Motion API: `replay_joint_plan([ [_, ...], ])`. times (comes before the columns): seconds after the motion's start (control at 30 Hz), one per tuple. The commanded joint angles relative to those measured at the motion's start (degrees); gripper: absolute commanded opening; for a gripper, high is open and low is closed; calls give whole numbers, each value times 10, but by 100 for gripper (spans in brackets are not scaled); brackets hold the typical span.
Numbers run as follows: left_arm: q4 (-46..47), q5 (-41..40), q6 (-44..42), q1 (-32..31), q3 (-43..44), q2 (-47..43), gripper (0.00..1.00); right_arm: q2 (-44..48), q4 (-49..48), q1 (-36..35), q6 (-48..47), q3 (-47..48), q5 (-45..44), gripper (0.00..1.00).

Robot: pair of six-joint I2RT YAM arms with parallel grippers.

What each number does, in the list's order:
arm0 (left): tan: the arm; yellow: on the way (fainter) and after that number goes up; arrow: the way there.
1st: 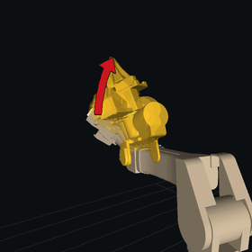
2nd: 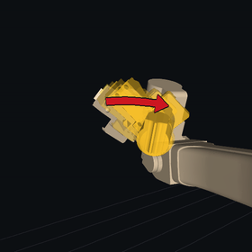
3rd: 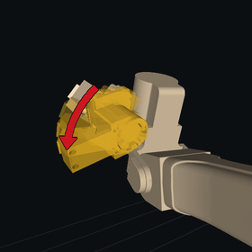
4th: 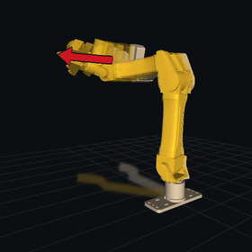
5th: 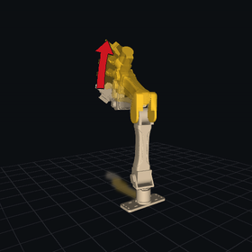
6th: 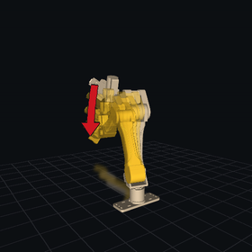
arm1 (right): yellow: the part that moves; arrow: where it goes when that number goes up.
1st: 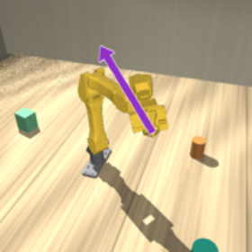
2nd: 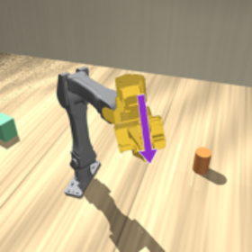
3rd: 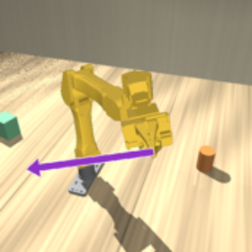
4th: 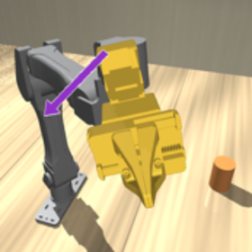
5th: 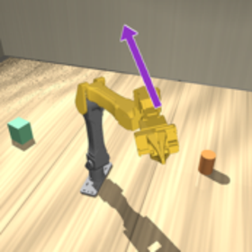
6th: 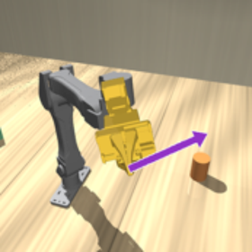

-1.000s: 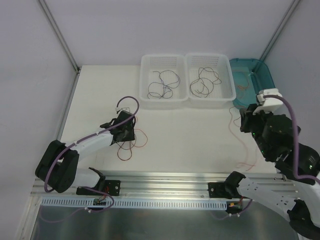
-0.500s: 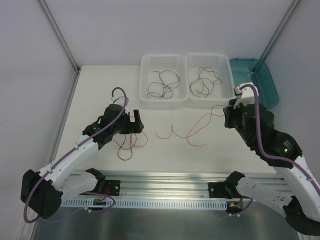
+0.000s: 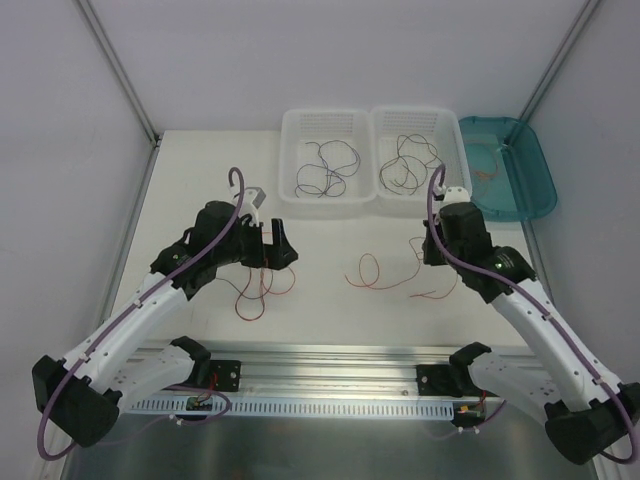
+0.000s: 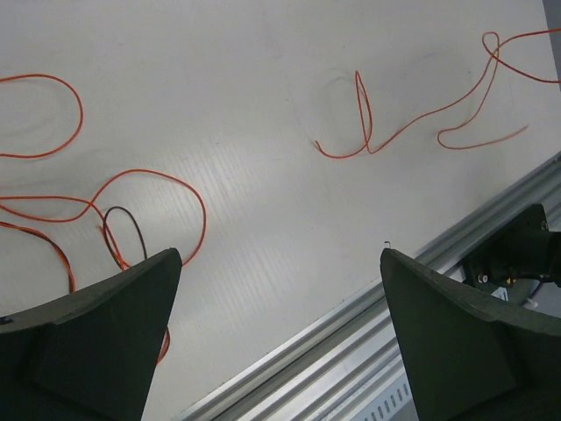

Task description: Untangle the cables

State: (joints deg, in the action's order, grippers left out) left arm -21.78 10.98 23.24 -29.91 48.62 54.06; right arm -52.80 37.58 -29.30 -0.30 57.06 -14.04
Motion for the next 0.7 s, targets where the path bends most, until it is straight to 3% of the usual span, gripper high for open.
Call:
replay_joint_plan([
  [0.0,-5,61,-8,-3,16,33,99,-21,-47,16,45,-56,65,1],
  [0.37,-4,38,-1,-37,18,81,99,-163,-146,23,96,-158,161,3],
  [0.57,-2,29,5,-53,14,92,99,-226,-167,9,131,-157,100,26],
  [0.67,-3,28,5,-54,15,91,99,-236,-160,-14,149,-153,54,53],
])
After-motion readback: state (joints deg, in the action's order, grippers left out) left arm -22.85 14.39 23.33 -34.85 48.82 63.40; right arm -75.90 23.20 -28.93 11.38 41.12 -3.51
